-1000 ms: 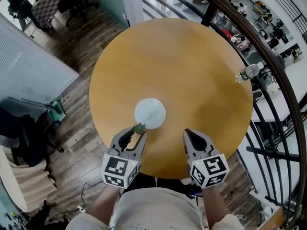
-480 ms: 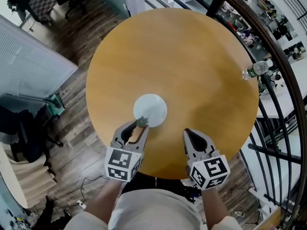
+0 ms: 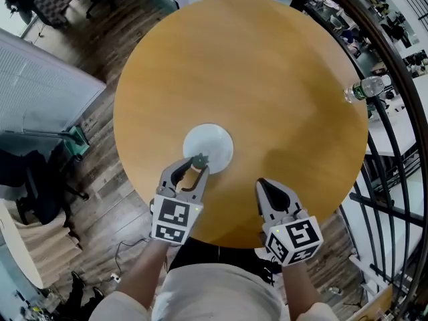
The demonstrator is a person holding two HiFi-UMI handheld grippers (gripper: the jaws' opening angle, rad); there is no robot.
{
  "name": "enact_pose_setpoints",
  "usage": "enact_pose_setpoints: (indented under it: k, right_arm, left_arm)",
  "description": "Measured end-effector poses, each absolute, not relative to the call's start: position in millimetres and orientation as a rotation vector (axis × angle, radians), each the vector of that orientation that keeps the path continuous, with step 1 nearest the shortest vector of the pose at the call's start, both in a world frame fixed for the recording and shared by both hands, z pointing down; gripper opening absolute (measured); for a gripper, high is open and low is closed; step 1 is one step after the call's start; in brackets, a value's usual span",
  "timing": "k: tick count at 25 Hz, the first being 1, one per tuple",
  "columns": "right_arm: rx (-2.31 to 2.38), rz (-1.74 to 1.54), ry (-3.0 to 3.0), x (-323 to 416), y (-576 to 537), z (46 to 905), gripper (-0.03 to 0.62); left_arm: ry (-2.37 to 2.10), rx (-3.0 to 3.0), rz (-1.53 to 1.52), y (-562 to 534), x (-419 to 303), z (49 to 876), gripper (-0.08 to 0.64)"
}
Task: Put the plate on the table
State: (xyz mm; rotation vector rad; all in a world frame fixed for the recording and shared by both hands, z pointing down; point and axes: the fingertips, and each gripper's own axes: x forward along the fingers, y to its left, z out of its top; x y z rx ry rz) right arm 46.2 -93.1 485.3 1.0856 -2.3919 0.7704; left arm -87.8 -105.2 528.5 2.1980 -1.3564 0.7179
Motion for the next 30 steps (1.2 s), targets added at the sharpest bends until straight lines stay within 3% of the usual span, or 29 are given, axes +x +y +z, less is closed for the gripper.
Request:
enact_pose_setpoints:
  k: [30]
  right_arm:
    - [1.080, 0.899, -2.334, 54.8, -94.2, 535.4, 0.025]
  left_arm:
    - [-1.175, 2.193, 0.929, -131.3, -83.3, 612.0, 0.152]
